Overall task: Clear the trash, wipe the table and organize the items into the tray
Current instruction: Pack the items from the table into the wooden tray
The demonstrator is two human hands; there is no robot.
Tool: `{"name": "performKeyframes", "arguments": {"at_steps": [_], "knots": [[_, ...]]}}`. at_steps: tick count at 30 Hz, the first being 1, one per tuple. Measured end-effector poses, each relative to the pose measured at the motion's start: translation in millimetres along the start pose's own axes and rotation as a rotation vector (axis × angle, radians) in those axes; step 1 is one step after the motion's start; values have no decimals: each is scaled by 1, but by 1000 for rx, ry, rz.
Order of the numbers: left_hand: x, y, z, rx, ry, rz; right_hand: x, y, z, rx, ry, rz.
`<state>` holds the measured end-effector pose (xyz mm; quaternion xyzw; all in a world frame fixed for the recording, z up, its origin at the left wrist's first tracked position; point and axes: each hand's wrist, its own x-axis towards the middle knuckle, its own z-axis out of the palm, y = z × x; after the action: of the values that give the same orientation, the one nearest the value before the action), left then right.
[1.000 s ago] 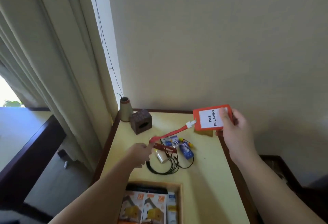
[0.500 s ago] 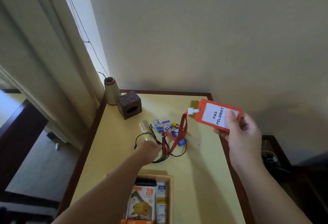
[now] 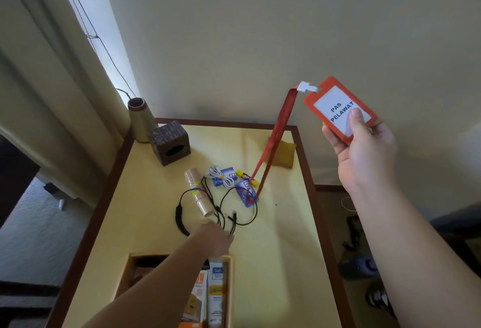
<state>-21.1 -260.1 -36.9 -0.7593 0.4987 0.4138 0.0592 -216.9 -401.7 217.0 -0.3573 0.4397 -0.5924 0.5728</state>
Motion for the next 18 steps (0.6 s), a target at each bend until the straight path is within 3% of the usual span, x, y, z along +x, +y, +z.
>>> {"name": "performKeyframes", "arguments": {"at_steps": [2, 4, 7, 10, 16, 18], "knots": [[-5, -2, -3, 8, 33, 20, 1, -5, 9, -12, -26, -12], [-13, 3, -9, -107, 197, 37, 0, -8, 17, -36, -57, -14], [-26, 18, -31, -361, 429, 79, -7, -12, 28, -55, -109, -2], [-50, 44, -71, -647, 548, 170, -16, -15, 37, -91, -157, -17], [-104, 85, -157, -901, 784, 469, -32, -27, 46, -228, -249, -72], [-122, 89, -179, -926, 780, 577, -34, -31, 46, -265, -256, -94]]}}
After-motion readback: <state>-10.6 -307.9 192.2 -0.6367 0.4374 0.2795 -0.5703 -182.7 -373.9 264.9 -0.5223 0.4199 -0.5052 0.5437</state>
